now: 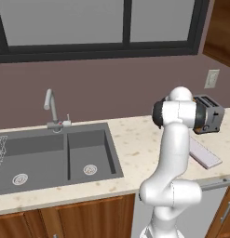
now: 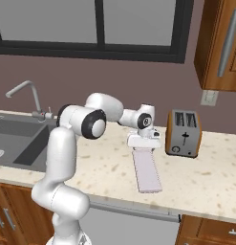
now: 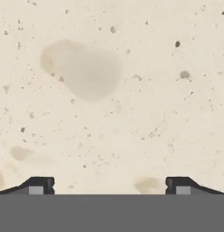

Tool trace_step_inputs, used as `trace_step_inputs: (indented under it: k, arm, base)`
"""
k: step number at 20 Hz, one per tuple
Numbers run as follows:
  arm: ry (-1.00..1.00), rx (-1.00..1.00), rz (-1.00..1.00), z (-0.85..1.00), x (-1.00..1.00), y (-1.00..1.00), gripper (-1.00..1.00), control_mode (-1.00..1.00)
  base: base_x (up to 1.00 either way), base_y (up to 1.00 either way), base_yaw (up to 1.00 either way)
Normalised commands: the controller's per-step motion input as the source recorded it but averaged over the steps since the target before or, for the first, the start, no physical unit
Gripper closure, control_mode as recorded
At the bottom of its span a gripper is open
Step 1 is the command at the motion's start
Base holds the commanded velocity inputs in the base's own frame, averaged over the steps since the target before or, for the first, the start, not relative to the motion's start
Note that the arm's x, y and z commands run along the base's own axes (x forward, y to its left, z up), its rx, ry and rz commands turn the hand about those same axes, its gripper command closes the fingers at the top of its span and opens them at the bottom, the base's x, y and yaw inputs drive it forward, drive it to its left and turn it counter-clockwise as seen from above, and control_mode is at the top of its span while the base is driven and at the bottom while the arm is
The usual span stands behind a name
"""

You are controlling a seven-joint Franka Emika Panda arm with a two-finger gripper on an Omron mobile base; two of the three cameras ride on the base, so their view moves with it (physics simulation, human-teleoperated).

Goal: The ice cube tray has been filled with water. Take the tray and place it in the freezer to make ice. Close the freezer door after placing the tray.

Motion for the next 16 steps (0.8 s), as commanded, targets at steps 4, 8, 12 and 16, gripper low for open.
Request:
trace_step_inputs:
  k: [4, 8, 12, 16]
  arm:
    - [0.13, 0.00, -0.06, -0.16, -0.65, -0.29, -1.00, -1.00]
    - [0.13, 0.00, -0.07, -0.13, -0.64, -0.28, -1.00, -1.00]
    - [0.13, 0.00, -0.08, -0.12, -0.62, -0.27, -1.00, -1.00]
    - [0.13, 0.00, -0.08, -0.10, -0.58, -0.25, -1.00, -1.00]
  base:
    - [0.00, 0.00, 0.00]
    - [0.00, 0.00, 0.00]
    - [0.00, 0.00, 0.00]
    - [0.00, 0.00, 0.00]
